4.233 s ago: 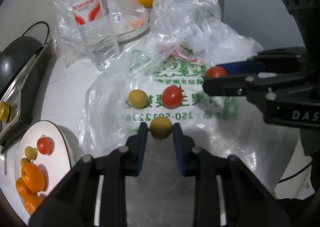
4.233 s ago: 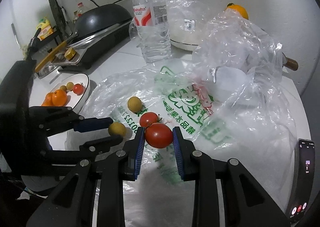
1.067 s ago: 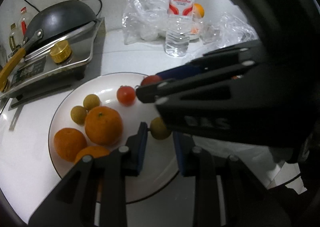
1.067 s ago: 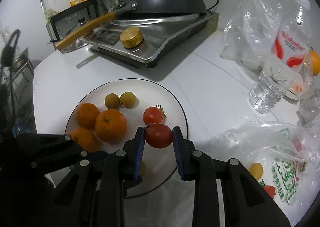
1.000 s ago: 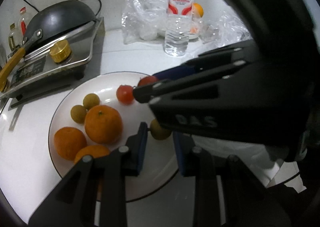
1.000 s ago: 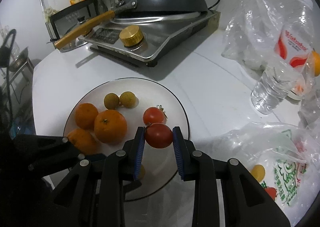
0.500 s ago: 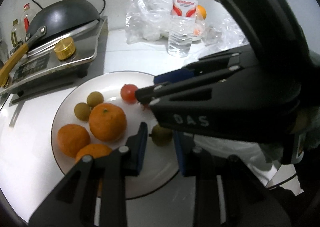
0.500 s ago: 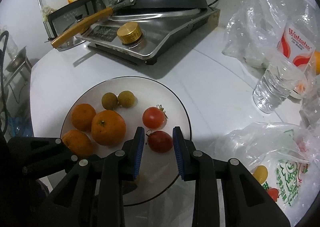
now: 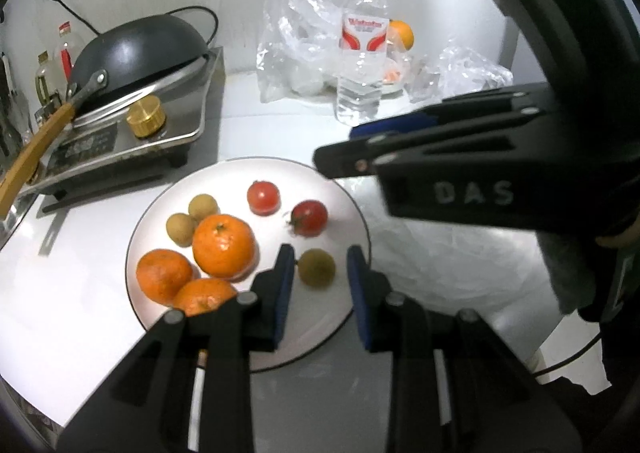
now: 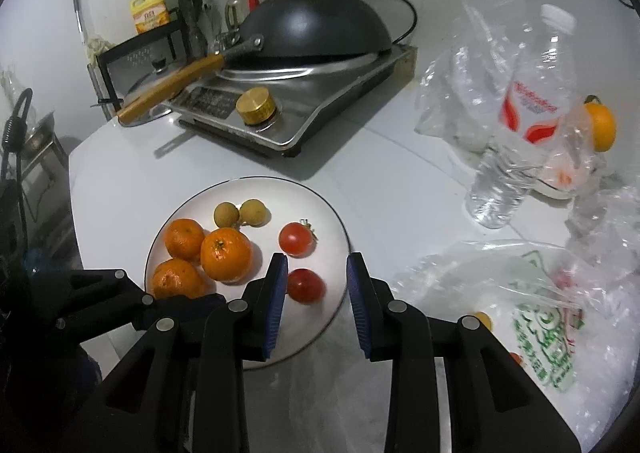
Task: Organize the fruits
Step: 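Open the right tool over the plate while the left tool releases the yellow fruit there, then move both open tools back over the plastic bag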
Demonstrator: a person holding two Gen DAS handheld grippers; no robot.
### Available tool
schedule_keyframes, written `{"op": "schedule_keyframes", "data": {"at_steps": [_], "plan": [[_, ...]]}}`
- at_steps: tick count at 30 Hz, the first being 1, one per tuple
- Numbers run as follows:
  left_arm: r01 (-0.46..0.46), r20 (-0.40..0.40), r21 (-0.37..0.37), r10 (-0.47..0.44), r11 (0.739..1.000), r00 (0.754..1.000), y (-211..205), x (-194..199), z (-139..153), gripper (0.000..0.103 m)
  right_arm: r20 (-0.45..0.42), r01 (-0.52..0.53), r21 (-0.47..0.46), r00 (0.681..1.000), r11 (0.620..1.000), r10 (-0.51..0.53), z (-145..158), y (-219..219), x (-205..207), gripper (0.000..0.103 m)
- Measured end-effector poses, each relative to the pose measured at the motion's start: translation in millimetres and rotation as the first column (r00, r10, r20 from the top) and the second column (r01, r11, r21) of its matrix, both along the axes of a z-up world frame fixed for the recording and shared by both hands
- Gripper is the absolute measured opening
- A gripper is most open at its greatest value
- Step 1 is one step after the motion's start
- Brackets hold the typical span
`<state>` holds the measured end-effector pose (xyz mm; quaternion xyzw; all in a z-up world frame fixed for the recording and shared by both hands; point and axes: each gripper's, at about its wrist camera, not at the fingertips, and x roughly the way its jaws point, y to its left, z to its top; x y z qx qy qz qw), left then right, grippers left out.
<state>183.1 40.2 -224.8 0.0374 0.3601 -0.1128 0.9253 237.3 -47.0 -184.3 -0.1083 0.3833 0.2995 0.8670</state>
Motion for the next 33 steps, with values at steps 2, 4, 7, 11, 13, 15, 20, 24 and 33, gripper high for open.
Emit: {"op": "schedule_keyframes", "data": {"at_steps": [2, 4, 7, 11, 13, 15, 20, 24, 33], "plan": [[-0.004, 0.007, 0.000, 0.004, 1.000, 1.000, -3, -3, 3, 0.029, 0.010, 0.012, 0.003, 1.000, 1.000, -0.012, 4, -8, -4, 0.032], [-0.008, 0.012, -0.001, 0.008, 1.000, 1.000, -5, -6, 5, 0.030, 0.018, 0.019, 0.006, 1.000, 1.000, -0.019, 8, -13, -8, 0.032], [-0.013, 0.018, 0.002, 0.013, 1.000, 1.000, -10, -8, 8, 0.030, 0.030, 0.028, 0.009, 0.999, 1.000, -0.028, 12, -22, -15, 0.032], [-0.021, 0.027, 0.007, 0.021, 1.000, 0.999, -14, -13, 13, 0.031, 0.041, 0.039, 0.018, 0.998, 0.999, -0.040, 17, -35, -24, 0.032], [-0.025, 0.030, 0.007, 0.025, 1.000, 0.999, -15, -13, 15, 0.032, 0.045, 0.045, 0.021, 0.998, 0.999, -0.046, 19, -40, -28, 0.032], [-0.031, 0.030, 0.008, 0.031, 0.999, 0.999, -18, -14, 17, 0.033, 0.047, 0.051, 0.024, 0.998, 0.998, -0.052, 20, -46, -32, 0.032], [-0.040, 0.036, -0.004, 0.040, 0.999, 0.999, -23, -17, 22, 0.049, 0.052, 0.063, 0.035, 0.997, 0.997, -0.065, 24, -60, -40, 0.032], [-0.035, 0.040, -0.002, 0.035, 0.999, 0.999, -32, -18, 26, 0.050, 0.054, 0.075, 0.045, 0.996, 0.996, -0.077, 25, -73, -45, 0.032], [-0.022, 0.048, 0.016, 0.021, 1.000, 0.999, -53, -15, 33, 0.050, 0.052, 0.103, 0.068, 0.993, 0.992, -0.107, 24, -103, -48, 0.032]]}}
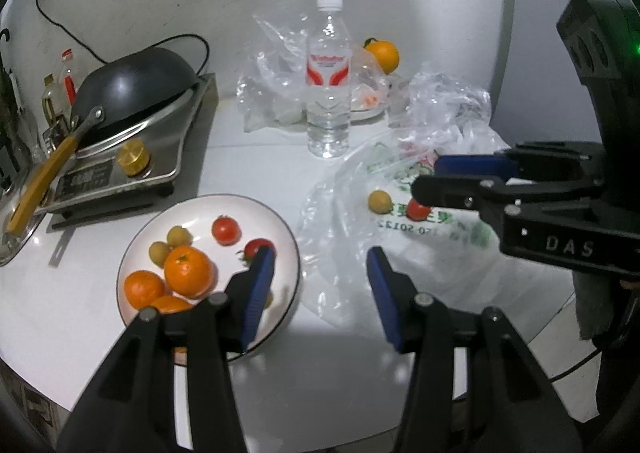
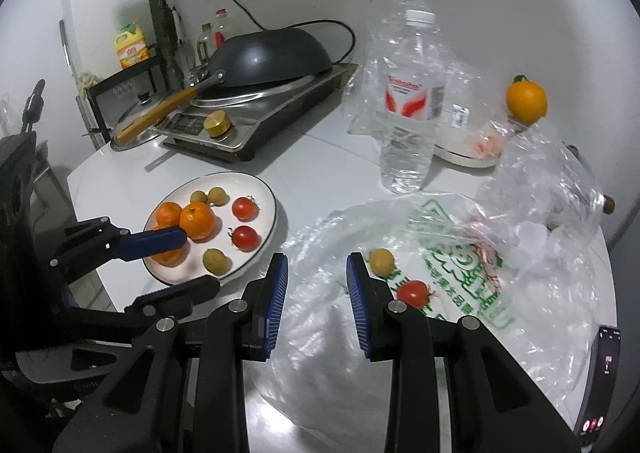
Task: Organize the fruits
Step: 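Move both open tools back over the plastic bag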
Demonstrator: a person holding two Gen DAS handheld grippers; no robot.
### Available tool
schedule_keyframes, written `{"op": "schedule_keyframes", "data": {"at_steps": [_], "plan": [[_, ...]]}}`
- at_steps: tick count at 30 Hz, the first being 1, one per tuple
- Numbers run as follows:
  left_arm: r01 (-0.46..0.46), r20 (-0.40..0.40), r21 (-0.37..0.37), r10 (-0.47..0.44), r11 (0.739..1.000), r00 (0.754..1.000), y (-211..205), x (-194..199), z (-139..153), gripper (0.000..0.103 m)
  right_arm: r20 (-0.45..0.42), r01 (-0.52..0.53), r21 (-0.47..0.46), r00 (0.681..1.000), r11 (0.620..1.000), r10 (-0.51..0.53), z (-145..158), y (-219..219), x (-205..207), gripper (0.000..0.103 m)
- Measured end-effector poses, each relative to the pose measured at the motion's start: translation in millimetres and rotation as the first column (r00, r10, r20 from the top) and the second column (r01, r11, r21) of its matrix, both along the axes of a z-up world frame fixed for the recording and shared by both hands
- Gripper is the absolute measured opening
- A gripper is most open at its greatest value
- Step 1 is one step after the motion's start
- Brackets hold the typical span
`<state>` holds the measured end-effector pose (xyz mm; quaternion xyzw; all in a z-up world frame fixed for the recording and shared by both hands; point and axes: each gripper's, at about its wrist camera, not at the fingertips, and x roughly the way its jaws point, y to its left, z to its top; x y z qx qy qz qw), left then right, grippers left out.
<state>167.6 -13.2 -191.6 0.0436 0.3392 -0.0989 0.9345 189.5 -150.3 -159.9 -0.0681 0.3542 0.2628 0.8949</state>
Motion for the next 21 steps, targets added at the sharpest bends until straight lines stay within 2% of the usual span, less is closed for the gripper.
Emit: {"op": "schedule_keyframes", "data": {"at_steps": [21], "plan": [[0.044, -0.010, 0.050, -0.044, 0.998, 0.999, -48, 17, -2, 0.050, -0.030, 0.064, 0.046, 0.998, 0.997, -0.063, -17, -60, 14, 0.032]]}}
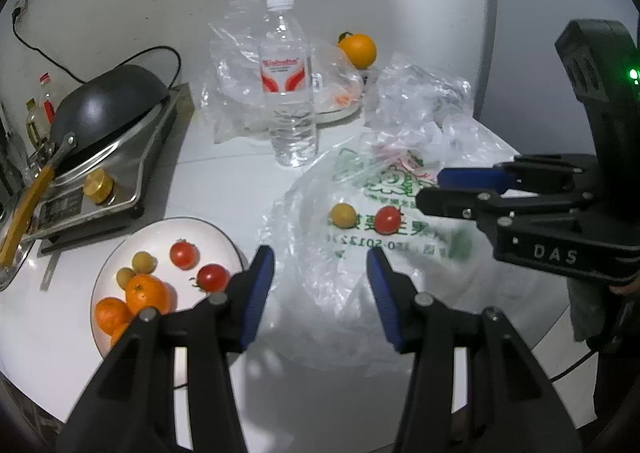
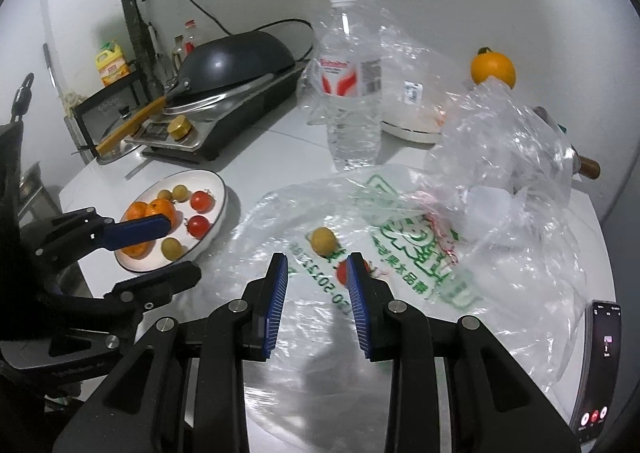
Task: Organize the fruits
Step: 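Move both open tools back over the plastic bag, then grasp a red cherry tomato with the right tool while the left tool grasps a yellow fruit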
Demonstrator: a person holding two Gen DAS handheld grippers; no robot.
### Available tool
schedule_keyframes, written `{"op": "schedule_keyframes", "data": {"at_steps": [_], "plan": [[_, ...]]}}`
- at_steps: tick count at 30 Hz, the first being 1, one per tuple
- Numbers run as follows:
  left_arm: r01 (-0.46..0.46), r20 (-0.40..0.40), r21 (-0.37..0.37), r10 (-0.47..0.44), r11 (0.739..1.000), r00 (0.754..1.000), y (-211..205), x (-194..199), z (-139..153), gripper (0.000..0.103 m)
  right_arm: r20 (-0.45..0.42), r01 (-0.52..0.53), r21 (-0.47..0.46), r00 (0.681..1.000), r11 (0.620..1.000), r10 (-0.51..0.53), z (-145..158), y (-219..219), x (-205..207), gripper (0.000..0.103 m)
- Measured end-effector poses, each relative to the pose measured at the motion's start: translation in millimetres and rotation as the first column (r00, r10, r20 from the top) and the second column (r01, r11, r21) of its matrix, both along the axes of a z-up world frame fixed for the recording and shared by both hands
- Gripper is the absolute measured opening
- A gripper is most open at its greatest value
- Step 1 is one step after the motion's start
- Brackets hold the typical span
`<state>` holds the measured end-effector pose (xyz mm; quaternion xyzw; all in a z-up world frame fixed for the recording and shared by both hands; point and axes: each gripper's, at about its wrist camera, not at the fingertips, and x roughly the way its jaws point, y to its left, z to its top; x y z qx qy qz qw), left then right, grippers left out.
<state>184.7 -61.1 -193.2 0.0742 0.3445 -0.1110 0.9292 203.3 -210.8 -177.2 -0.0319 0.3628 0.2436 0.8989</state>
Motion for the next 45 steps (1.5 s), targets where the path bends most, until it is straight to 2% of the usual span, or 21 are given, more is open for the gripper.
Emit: {"op": "schedule_keyframes", "data": {"at_steps": [20, 22, 25, 42, 45], "plan": [[0.015, -0.019, 0.029, -0.014, 0.999, 1.000, -18, 30, -13, 0.050, -0.066, 0.008, 0.007, 0.998, 1.000, -0.007, -31, -16, 36, 0.032], [0.014, -0.022, 0.030, -0.013, 0.999, 1.000, -18, 34, -15, 0.050, -0.078, 0.005, 0.006, 0.997, 1.000, -0.004, -35, -14, 41, 0.038], [0.014, -0.026, 0.031, -0.013, 0.999, 1.000, -18, 39, -17, 0.050, -0.096, -0.003, 0.003, 0.995, 1.000, 0.003, -42, -11, 48, 0.041], [0.023, -0.040, 0.037, -0.022, 0.999, 0.999, -18, 56, -28, 0.050, -0.162, -0.036, -0.046, 0.986, 0.998, 0.028, -64, 7, 70, 0.041], [0.026, -0.039, 0.043, -0.024, 0.999, 0.999, -19, 57, -28, 0.050, -0.164, -0.046, -0.057, 0.986, 0.997, 0.037, -66, 9, 70, 0.034]]}}
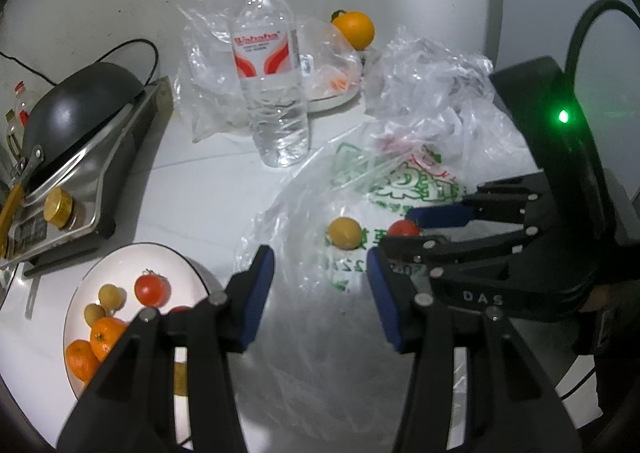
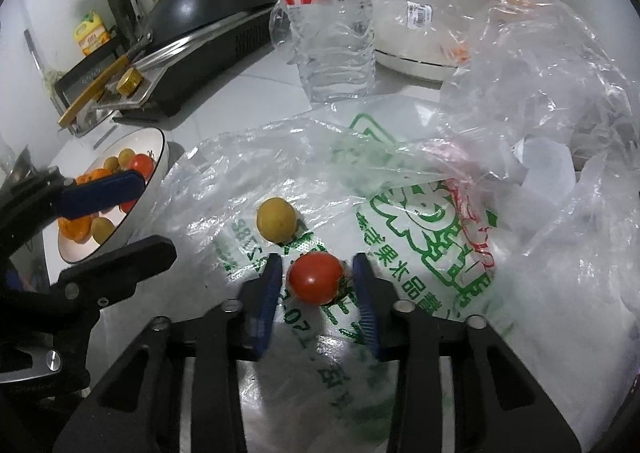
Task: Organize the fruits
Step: 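Grasp a red cherry tomato with the right tool while the left tool grasps a yellow fruit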
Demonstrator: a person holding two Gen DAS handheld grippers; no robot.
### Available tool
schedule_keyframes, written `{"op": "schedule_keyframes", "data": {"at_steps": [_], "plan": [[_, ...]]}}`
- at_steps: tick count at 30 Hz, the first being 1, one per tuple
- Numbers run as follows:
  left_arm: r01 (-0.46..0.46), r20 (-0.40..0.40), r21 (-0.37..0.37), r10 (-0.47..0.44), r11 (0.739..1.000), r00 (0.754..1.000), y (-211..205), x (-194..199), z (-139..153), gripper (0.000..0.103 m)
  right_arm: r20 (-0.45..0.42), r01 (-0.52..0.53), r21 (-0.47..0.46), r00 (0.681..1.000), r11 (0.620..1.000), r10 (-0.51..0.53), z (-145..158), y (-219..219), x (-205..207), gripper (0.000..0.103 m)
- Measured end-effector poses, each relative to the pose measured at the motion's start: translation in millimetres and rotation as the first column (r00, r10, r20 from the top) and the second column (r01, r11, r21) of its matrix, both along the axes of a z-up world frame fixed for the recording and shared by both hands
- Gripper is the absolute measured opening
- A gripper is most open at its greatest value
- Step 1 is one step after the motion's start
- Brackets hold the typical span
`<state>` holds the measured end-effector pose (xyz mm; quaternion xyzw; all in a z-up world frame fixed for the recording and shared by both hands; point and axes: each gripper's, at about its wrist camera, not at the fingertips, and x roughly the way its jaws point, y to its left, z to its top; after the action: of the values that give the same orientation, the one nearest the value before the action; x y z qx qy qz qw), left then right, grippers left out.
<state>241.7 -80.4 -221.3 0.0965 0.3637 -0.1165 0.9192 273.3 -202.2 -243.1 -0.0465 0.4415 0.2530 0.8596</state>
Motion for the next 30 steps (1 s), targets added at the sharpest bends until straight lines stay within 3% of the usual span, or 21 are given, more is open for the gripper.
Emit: {"op": "schedule_keyframes", "data": {"at_steps": [21, 30], "plan": [[0.087, -0.022, 0.039, -0.086, 0.995, 0.996, -35, 23, -11, 0.048, 0.071, 0.072, 0.050, 0.995, 0.996, -0.075, 22, -47, -9, 0.031], [0.089, -0.085, 0.052, -0.084, 0.995, 0.993, -45, 47, -29, 0.038, 0.080, 0.086, 0.081, 0.993, 0.993, -0.093, 22, -59, -8, 0.031]]}}
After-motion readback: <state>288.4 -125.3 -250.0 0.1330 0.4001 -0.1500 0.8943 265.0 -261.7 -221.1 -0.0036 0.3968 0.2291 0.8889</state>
